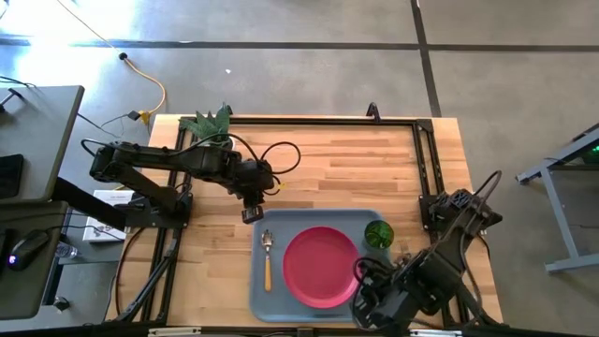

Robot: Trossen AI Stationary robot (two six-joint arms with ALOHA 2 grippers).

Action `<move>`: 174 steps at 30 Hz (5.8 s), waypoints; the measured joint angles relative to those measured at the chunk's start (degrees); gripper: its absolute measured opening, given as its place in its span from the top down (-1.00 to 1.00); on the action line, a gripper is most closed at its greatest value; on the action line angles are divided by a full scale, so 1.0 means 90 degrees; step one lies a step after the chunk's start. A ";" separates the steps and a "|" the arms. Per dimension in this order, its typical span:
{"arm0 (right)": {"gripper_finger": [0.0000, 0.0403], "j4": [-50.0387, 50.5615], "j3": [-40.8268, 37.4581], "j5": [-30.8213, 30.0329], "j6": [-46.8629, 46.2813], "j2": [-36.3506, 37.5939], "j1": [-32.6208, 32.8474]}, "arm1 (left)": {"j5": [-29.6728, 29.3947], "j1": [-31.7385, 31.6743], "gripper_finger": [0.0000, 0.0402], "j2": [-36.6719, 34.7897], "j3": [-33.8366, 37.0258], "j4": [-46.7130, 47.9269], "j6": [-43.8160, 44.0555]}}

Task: Pick and place plate/cup/fork/spoon on tray
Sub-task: Put the yellow fork on the blue tray

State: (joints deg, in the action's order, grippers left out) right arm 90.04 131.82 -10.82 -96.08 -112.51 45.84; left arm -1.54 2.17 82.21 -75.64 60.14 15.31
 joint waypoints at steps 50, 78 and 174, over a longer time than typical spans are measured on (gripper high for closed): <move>0.46 -0.3292 -0.8280 0.1738 -0.0946 0.3935 0.0485 | -0.0073 -0.0001 0.65 0.0002 0.0000 -0.0039 0.0687; 0.22 -0.3631 -0.9045 0.1966 -0.1583 0.3832 0.0969 | -0.0076 -0.0002 0.65 0.0005 0.0000 -0.0051 0.0796; 0.91 -0.4768 -0.9317 0.2691 -0.3658 0.3492 0.1413 | -0.0262 -0.0002 0.65 0.0005 0.0000 -0.0604 0.0938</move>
State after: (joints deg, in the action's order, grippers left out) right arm 47.13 47.96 13.40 -129.00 -81.08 58.56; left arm -3.90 2.15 82.26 -75.64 54.70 23.76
